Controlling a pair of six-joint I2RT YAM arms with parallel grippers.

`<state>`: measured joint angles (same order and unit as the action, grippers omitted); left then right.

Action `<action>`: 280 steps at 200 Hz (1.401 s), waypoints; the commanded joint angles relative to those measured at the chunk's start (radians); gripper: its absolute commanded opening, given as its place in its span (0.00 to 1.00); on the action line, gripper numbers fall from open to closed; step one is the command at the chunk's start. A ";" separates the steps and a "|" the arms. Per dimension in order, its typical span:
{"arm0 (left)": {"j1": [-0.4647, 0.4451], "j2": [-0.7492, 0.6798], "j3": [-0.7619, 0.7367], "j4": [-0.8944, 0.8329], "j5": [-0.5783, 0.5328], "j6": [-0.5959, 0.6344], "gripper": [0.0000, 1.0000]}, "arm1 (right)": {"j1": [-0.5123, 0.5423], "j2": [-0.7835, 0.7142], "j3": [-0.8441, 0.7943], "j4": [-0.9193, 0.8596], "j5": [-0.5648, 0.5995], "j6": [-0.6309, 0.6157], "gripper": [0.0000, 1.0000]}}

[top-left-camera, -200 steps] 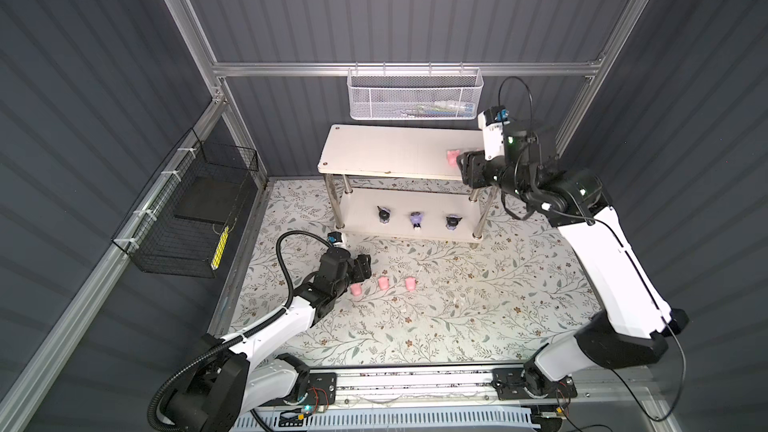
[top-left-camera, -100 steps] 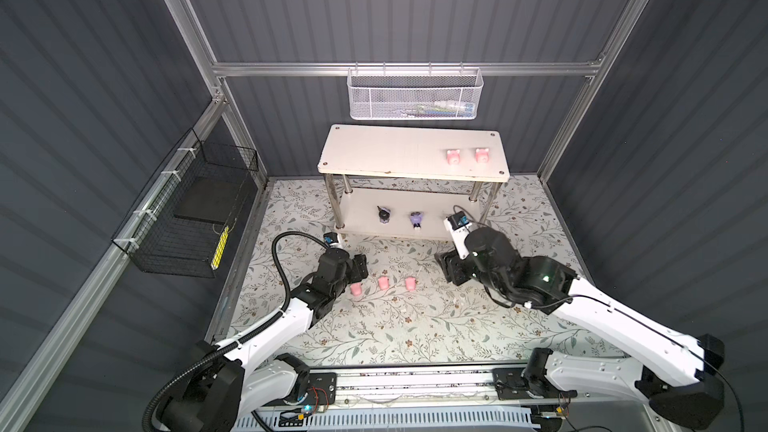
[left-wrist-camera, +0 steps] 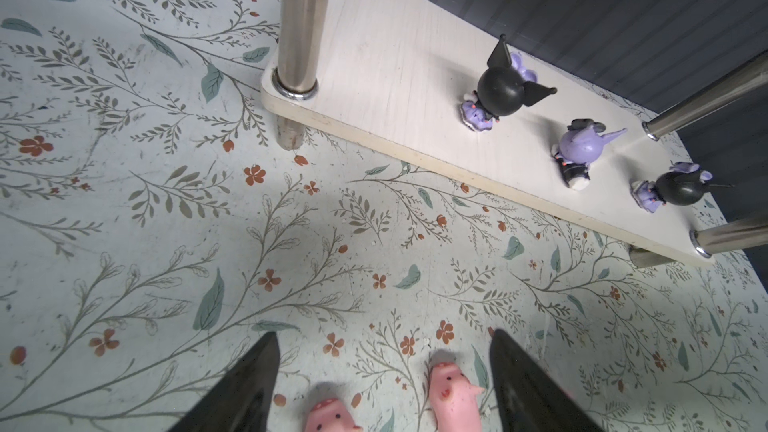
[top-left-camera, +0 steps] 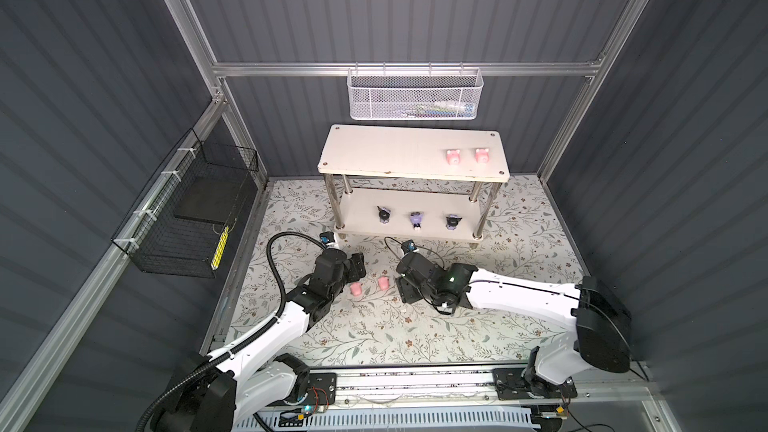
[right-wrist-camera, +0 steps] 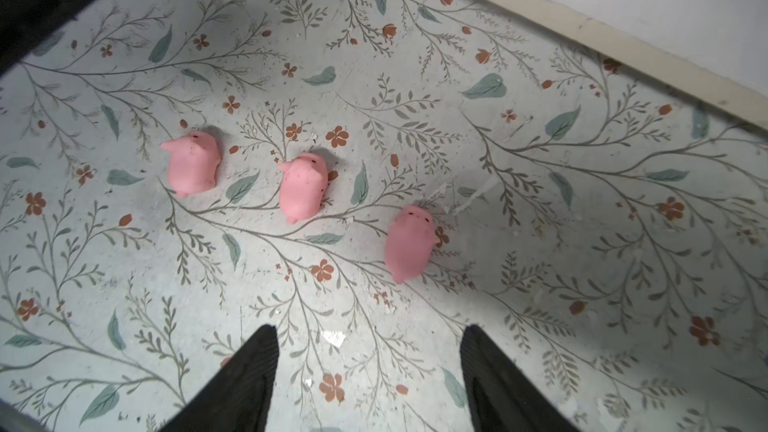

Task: Place and organize the plastic toys onto the shelf
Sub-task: 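Withdraw the right gripper from the shelf down toward the remaining pigs, then close the right gripper on the pink pig nearest it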

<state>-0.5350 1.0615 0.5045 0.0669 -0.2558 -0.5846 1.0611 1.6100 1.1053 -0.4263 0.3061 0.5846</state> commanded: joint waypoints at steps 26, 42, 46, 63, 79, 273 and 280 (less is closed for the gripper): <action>0.004 -0.021 -0.006 -0.013 -0.015 -0.004 0.80 | -0.010 0.150 0.076 -0.045 -0.024 0.104 0.72; 0.005 -0.017 -0.005 -0.009 -0.011 -0.004 0.80 | -0.020 0.175 0.086 -0.063 -0.022 0.122 0.72; 0.005 -0.016 -0.005 -0.008 -0.010 -0.005 0.80 | -0.022 0.177 0.085 -0.063 -0.020 0.124 0.72; 0.004 -0.013 -0.005 -0.003 -0.005 -0.006 0.80 | -0.040 0.182 0.077 -0.066 -0.026 0.133 0.72; 0.006 -0.007 -0.004 0.000 -0.002 -0.007 0.80 | -0.053 0.193 0.072 -0.071 -0.040 0.142 0.72; 0.006 0.006 -0.012 0.012 -0.003 -0.006 0.80 | -0.117 0.279 0.091 -0.053 -0.098 0.135 0.39; 0.004 0.005 -0.013 0.013 -0.002 -0.006 0.80 | -0.116 0.273 0.087 -0.055 -0.095 0.135 0.36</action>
<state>-0.5350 1.0718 0.5034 0.0685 -0.2581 -0.5850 0.9447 1.8935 1.1801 -0.4427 0.1879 0.7162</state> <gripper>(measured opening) 0.795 0.391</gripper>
